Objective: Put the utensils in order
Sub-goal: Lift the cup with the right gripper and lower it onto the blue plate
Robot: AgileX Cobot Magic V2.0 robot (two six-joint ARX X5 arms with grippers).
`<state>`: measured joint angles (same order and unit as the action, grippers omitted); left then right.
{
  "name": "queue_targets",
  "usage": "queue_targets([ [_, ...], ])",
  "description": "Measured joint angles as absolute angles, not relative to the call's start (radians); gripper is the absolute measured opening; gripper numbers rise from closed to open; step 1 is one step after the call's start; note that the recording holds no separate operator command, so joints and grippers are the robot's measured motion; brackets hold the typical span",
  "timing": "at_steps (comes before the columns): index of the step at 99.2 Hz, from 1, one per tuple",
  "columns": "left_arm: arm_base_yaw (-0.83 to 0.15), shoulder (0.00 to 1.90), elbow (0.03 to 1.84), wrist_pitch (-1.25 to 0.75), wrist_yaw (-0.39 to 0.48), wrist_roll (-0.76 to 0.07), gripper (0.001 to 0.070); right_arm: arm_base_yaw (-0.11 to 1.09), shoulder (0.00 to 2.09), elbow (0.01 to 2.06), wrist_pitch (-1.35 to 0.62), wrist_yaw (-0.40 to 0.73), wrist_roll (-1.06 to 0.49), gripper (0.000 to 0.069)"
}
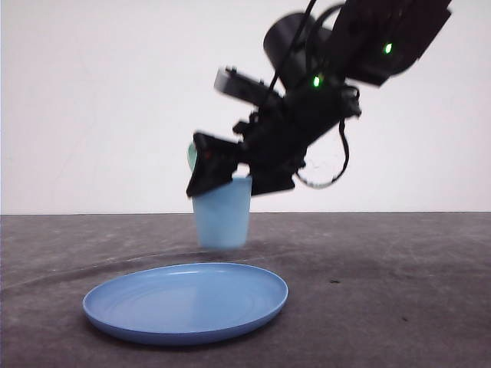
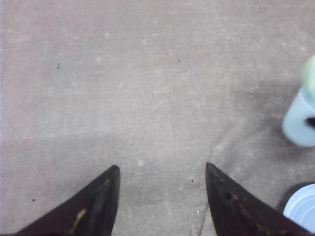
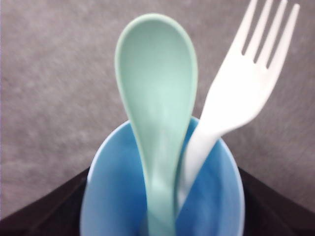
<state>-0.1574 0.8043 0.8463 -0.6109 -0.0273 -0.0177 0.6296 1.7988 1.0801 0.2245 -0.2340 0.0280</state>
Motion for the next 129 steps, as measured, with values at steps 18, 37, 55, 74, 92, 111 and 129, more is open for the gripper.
queue_targets([
  [18, -0.157, 0.804, 0.846, -0.611, -0.027, -0.018, 0.0331, 0.630, 1.652, 1.080, 0.091, -0.234, 0.022, 0.0465],
  [37, -0.157, 0.804, 0.846, -0.611, -0.028, -0.015, 0.0331, 0.636, 1.499, 1.038, -0.031, -0.234, 0.022, 0.0465],
  [55, -0.157, 0.804, 0.846, -0.611, -0.028, -0.013, 0.0331, 0.680, 1.309, 0.895, -0.039, -0.235, 0.023, 0.0465],
  [74, -0.157, 0.804, 0.846, -0.611, -0.027, -0.011, 0.0331, 0.743, 1.168, 0.735, -0.041, -0.212, 0.031, 0.0465],
  [92, -0.157, 0.804, 0.846, -0.611, -0.027, -0.011, 0.0331, 0.801, 1.148, 0.625, 0.007, -0.205, 0.035, 0.0465],
  [111, -0.157, 0.804, 0.846, -0.610, -0.027, -0.011, 0.0331, 0.849, 1.226, 0.577, 0.170, -0.205, 0.035, 0.0465],
  [129, -0.156, 0.804, 0.846, -0.611, -0.027, -0.011, 0.0331, 0.879, 1.342, 0.578, 0.329, -0.205, 0.035, 0.0465],
])
